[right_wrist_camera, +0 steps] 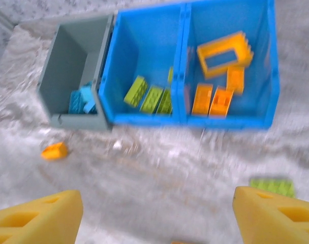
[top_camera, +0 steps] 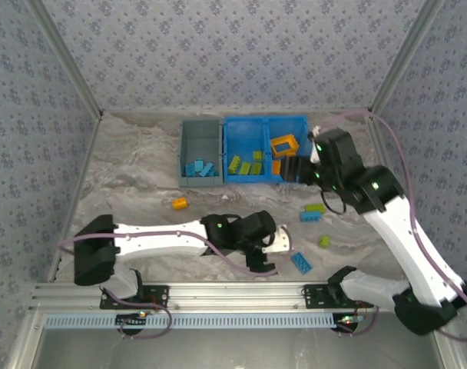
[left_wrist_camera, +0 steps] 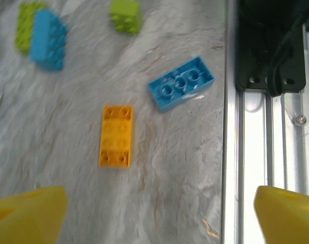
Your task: Sort the legos into containers by color
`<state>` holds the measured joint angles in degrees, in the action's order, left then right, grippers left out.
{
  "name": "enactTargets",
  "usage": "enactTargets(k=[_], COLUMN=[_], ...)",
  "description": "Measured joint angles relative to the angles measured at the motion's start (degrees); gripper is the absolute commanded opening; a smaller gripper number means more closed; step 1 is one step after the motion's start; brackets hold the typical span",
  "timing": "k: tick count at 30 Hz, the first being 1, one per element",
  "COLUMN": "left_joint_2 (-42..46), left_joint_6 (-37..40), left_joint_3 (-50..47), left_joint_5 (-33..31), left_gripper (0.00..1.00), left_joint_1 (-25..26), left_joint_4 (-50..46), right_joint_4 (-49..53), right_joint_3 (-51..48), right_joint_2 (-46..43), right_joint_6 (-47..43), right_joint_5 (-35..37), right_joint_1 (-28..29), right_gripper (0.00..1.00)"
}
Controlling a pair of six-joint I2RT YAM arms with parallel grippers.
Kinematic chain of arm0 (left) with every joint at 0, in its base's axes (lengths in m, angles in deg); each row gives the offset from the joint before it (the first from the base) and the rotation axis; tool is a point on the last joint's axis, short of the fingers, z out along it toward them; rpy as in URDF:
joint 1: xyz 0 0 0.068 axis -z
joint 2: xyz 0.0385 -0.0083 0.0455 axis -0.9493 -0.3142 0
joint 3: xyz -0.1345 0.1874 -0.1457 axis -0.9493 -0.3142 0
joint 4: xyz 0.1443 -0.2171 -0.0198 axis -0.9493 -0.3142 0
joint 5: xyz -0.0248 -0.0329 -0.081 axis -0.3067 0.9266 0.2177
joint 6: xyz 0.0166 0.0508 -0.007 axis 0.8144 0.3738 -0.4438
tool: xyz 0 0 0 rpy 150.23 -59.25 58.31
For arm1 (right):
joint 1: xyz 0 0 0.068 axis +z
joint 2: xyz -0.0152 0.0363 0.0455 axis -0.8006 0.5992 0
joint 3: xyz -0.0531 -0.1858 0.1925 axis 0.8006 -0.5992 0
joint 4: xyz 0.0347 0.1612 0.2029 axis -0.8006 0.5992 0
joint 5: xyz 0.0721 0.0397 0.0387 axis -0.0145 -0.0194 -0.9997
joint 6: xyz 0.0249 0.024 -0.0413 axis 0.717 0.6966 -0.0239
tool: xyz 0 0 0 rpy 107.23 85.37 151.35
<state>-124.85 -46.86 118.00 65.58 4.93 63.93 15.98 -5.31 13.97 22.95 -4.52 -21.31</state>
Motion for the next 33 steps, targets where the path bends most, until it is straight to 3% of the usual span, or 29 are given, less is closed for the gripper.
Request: enactTargets(k=[9, 19, 33], left_joint_2=[-13.20, -23.89, -32.70], left_joint_6=[15.02, 22.58, 26.58], left_joint_3=[8.46, 18.51, 25.53], left_joint_5=[2.54, 5.22, 8.50], left_gripper=[0.99, 0.97, 0.75], left_joint_1=[1.64, 1.84, 1.84], left_joint_4=[4.50, 3.17, -4.17], right_joint_4=[12.17, 16.06, 17.88], right_joint_3=[-2.03, -1.79, -2.47], right_joint_2=[-17.42, -17.55, -20.26], right_joint_6=[5.75, 7.08, 9.14], right_joint_5=[-6.88, -6.95, -3.82], right_joint_1=[-2.49, -2.62, -2.78], right_gripper=[0.82, 0.81, 0.80])
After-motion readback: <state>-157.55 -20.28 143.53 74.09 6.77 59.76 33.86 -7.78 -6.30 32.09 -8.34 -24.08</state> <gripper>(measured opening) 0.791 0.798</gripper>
